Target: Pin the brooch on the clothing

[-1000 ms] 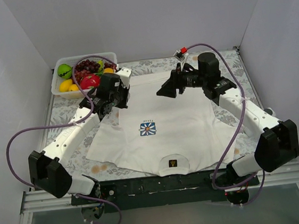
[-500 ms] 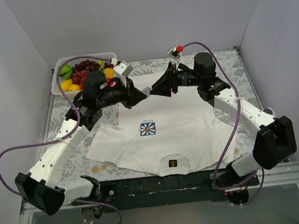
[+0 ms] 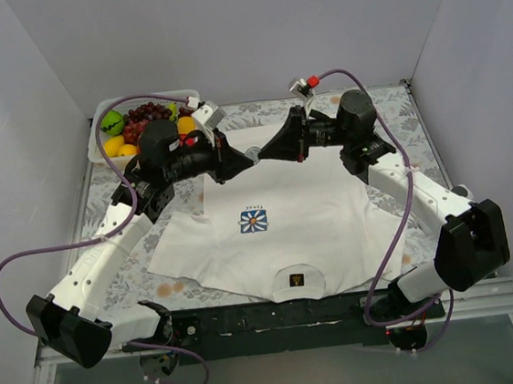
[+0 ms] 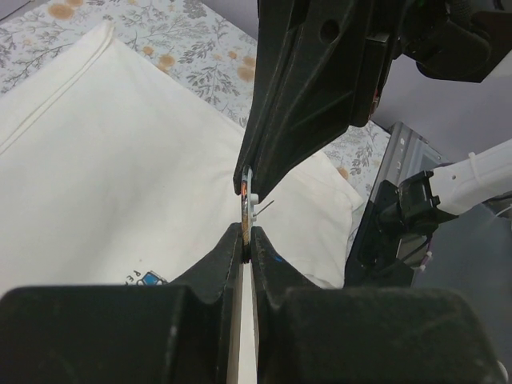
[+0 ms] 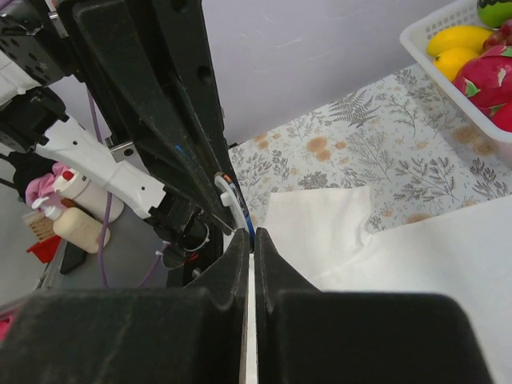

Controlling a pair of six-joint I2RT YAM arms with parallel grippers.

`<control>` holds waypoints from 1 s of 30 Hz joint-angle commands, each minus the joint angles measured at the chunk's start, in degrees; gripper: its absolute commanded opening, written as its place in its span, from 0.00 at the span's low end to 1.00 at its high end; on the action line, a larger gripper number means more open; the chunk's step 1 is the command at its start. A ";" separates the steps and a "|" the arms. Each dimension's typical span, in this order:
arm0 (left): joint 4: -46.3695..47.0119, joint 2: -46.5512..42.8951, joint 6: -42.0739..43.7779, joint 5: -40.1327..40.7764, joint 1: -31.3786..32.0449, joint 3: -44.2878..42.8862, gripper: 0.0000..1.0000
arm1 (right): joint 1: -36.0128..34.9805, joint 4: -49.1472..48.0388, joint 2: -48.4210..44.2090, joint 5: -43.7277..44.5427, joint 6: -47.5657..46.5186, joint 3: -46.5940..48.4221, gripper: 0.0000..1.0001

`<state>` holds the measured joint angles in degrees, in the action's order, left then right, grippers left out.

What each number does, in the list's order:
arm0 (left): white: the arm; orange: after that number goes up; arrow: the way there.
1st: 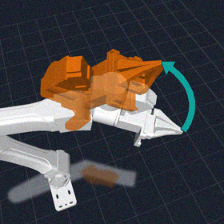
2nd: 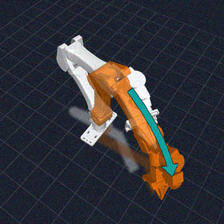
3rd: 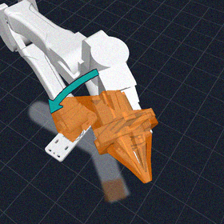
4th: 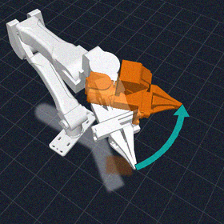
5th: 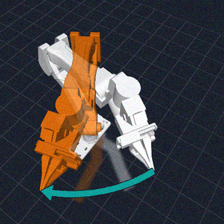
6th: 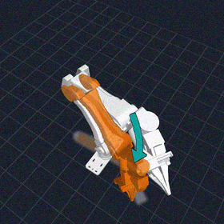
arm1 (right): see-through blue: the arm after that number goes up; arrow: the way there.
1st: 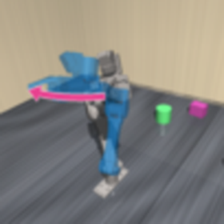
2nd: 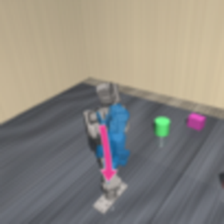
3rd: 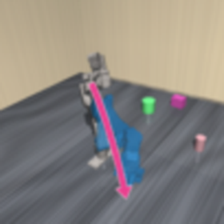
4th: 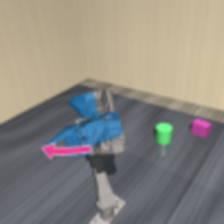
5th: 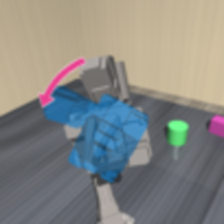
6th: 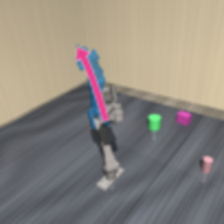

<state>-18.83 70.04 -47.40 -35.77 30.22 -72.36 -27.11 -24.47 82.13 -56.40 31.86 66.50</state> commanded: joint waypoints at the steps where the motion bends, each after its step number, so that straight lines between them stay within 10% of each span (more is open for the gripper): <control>1: 1.52 -0.17 -1.21 -4.14 0.81 0.29 0.02 | -0.04 -6.56 -1.71 -0.73 1.55 -0.84 0.01; 14: 4.06 -3.60 -3.76 0.36 -1.91 1.52 0.52 | 0.04 -3.39 -3.55 0.07 -1.97 -1.55 0.01; 30: 10.21 -4.04 -7.62 -12.39 -8.60 3.71 0.46 | 0.04 -5.67 -3.55 -1.78 -1.01 -1.64 0.01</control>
<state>-11.40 66.72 -53.41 -42.85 22.41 -69.30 -27.07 -26.74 80.27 -57.21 30.70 64.90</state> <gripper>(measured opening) 0.476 0.031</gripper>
